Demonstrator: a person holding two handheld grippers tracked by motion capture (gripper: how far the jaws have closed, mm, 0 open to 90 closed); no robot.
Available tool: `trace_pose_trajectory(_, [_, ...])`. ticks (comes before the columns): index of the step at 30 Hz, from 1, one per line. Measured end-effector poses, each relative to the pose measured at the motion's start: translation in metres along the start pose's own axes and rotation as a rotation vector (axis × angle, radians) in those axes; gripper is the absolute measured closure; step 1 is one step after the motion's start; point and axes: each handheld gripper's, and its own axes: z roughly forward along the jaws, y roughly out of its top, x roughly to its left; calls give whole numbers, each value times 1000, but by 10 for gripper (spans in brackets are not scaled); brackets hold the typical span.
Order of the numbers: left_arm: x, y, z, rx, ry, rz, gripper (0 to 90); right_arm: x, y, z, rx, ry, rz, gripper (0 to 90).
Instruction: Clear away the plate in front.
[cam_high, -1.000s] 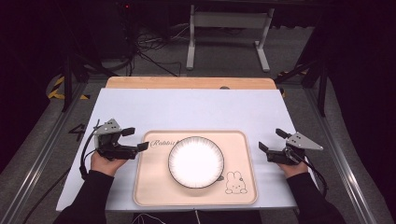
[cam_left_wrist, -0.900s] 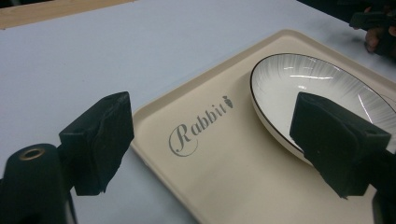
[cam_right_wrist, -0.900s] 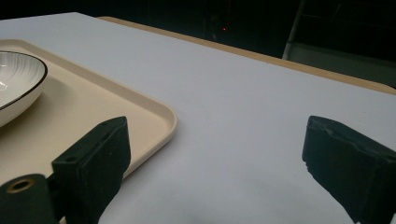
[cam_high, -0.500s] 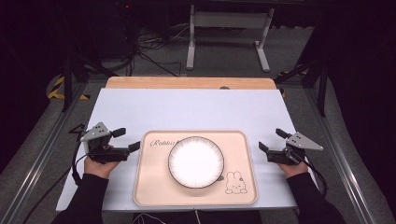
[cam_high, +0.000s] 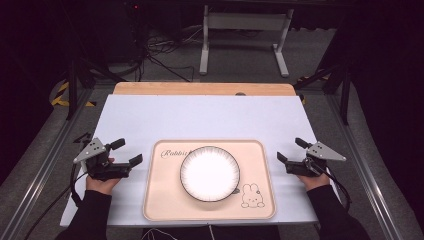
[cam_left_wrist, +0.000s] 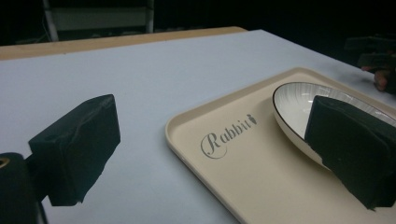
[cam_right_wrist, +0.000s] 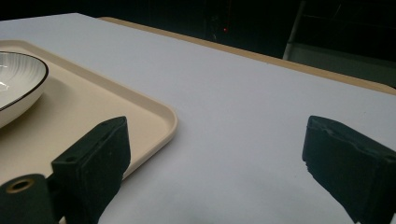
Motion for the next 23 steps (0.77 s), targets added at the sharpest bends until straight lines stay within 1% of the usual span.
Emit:
trace_pose_trajectory(3, [3,-2,-1,-7,5,-7,13,0,0,0,0,0,0,83])
trace_pose_trajectory(5, [4,-4,-1,-13,19,-4,12,0,0,0,0,1,-2,82])
trace_pose_trajectory(7, [4,-5,-1,-9,18,-6,11,0,0,0,0,0,-1,82])
trace_pose_trajectory(11, [5,-7,2,-1,20,8,6,0,0,0,-1,1,-3,83])
trace_pose_trajectory(14, [7,-11,5,-1,9,5,2,0,0,0,0,1,-1,82])
trace_pose_trajectory(16, [10,-13,6,7,11,3,2,0,0,0,0,2,0,82])
trace_pose_trajectory(19, [12,-15,5,9,20,-14,5,0,0,0,0,0,1,79])
trace_pose_trajectory(20, [12,-15,5,8,29,-9,6,0,0,0,-1,0,3,79])
trace_pose_trajectory(23, [12,-17,4,15,36,-4,8,-1,0,0,0,4,8,78])
